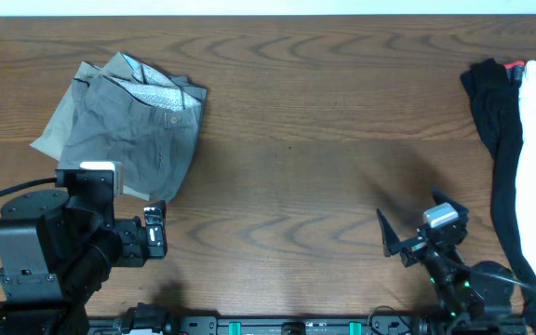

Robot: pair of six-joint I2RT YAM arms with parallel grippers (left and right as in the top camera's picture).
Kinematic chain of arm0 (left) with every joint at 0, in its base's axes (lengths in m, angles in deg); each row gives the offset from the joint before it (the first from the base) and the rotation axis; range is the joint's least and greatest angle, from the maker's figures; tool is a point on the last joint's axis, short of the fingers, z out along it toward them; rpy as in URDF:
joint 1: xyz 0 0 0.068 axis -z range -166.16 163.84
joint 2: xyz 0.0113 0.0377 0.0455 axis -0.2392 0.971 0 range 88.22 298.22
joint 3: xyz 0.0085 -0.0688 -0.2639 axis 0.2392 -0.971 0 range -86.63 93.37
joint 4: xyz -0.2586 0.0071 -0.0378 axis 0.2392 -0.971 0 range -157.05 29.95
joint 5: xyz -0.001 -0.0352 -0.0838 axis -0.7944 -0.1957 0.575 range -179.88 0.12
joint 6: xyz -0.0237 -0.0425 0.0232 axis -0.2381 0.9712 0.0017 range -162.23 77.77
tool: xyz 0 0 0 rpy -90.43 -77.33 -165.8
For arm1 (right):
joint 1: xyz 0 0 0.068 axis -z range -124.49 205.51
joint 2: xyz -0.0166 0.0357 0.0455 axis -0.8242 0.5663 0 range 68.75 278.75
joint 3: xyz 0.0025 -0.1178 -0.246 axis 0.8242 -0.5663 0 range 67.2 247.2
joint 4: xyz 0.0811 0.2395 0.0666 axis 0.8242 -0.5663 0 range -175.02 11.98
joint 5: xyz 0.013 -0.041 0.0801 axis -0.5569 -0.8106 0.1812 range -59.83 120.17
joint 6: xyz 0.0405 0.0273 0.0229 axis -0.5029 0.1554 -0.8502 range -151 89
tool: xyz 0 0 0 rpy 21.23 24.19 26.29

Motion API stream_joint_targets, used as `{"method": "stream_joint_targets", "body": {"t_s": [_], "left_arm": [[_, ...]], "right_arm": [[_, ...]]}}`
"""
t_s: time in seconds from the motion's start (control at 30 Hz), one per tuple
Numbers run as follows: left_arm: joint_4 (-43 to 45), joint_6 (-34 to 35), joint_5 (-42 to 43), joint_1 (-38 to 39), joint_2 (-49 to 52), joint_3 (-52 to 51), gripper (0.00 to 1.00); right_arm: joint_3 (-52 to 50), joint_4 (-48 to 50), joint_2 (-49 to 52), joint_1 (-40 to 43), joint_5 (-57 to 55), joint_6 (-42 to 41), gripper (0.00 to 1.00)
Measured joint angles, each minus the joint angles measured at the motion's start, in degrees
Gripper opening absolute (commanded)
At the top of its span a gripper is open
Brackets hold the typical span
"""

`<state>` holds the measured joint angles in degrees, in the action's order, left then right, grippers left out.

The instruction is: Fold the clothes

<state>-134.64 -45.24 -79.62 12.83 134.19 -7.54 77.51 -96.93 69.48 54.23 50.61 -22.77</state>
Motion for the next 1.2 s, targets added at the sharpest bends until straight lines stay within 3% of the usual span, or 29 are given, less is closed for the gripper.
{"method": "stream_joint_targets", "body": {"t_s": [0.17,0.43,0.63,0.77,1.03,1.2], "left_arm": [[0.02,0.0,0.0,0.0,0.0,0.0,0.98],[0.0,0.0,0.0,0.0,0.0,0.0,0.98],[-0.04,0.0,0.0,0.0,0.0,0.0,0.98],[0.0,0.0,0.0,0.0,0.0,0.0,0.98],[0.0,0.0,0.0,0.0,0.0,0.0,0.98],[0.0,0.0,0.0,0.0,0.0,0.0,0.98]], "right_arm": [[-6.29,7.89,-0.04,0.0,1.11,-0.02,0.99],[-6.82,10.27,-0.04,0.0,1.88,-0.02,0.99],[-7.52,25.27,-0.07,0.0,2.12,0.02,0.99],[-7.8,28.59,-0.11,0.0,2.14,0.0,0.99],[-9.88,24.59,-0.11,0.0,2.1,0.0,0.99],[-9.92,16.7,0.15,0.0,2.05,0.0,0.99]]}}
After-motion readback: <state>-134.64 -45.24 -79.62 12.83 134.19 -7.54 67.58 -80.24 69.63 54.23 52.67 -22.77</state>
